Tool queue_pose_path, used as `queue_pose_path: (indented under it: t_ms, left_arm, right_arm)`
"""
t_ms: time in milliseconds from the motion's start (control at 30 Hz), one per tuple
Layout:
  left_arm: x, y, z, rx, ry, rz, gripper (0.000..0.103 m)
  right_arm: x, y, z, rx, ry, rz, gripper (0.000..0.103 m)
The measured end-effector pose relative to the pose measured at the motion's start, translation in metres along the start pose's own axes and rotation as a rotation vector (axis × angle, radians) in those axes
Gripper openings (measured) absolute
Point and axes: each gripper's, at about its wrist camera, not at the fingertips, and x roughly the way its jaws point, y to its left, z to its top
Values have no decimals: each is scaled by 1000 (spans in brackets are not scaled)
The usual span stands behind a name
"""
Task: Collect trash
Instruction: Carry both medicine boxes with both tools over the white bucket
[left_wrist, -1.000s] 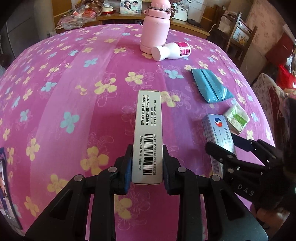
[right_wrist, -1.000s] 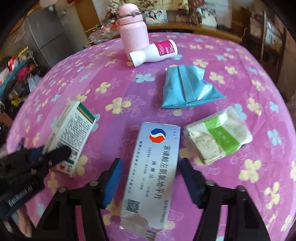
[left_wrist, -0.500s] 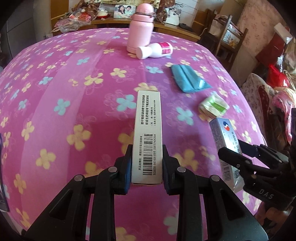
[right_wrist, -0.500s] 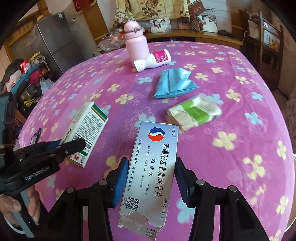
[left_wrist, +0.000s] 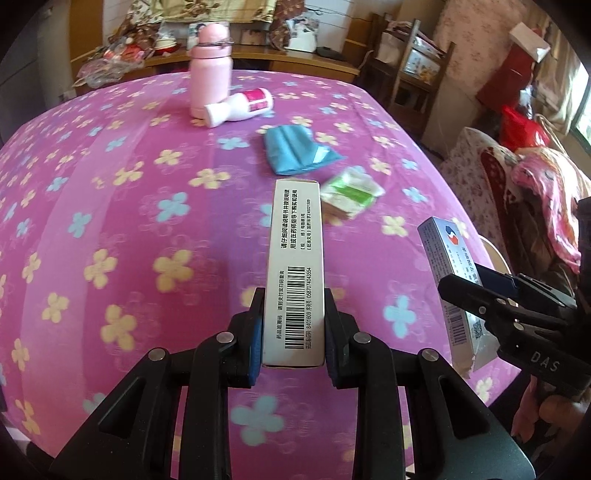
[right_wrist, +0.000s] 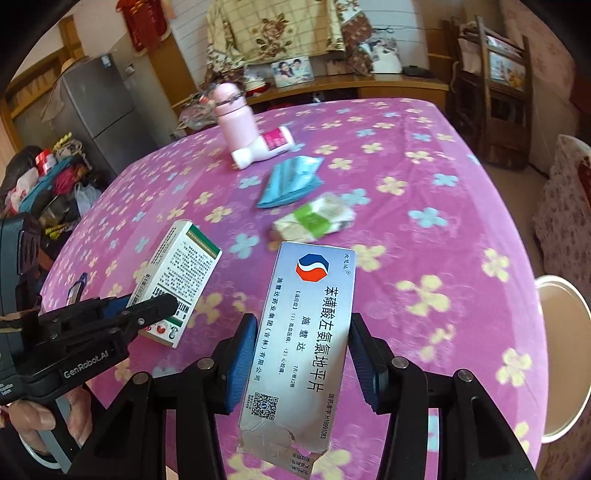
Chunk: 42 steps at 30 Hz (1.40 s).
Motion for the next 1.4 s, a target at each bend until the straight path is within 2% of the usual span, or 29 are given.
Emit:
queue_pose_path:
  t_ms: [233,933,1400]
  left_arm:
    - [8,-27,2,24,17,-50,25]
    - [31,-143,13,203,41,-121,25]
    - [52,-207,12,287,72,-173,25]
  right_arm:
    - [-15,-31,-10,55,-13,-31,48]
    - [-62,-129,-33,226,-71,-103,48]
    - [-85,-189,-51,323,-84,-168,48]
